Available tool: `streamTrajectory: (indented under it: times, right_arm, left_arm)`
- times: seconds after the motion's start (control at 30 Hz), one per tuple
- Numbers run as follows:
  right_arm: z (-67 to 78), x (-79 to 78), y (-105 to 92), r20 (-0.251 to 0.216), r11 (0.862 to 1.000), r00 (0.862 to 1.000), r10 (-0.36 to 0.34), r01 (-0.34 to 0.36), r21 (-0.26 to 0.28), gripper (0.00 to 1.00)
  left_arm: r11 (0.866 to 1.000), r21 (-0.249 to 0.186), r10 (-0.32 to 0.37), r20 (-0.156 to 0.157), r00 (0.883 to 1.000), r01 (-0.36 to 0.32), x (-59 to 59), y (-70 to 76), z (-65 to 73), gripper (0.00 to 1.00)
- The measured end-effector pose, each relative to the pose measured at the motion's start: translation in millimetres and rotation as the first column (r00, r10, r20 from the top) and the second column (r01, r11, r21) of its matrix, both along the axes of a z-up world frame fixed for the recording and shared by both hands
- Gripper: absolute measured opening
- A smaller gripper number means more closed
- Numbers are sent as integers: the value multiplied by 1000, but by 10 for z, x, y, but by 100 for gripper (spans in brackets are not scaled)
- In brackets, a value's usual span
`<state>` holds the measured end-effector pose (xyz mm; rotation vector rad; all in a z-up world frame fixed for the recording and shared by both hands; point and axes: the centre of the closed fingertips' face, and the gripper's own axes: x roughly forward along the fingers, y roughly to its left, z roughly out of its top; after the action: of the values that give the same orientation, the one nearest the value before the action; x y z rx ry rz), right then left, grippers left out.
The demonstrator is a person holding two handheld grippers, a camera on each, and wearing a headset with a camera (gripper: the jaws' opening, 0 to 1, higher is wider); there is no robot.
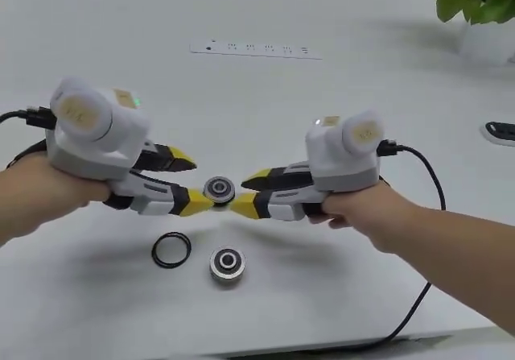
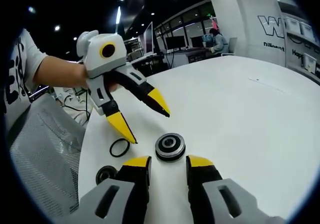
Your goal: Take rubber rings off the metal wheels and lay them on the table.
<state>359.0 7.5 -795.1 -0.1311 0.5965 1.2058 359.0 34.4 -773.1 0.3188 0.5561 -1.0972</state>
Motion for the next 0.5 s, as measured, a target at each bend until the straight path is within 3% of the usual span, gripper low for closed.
streamTrajectory:
  times: [0.5]
  right_arm:
    - [-35, -7, 43, -4, 1000, 1000, 3, -3, 5, 24]
  left_arm:
    - [1000, 14, -15, -6, 1000, 15, 25, -72, -85, 30]
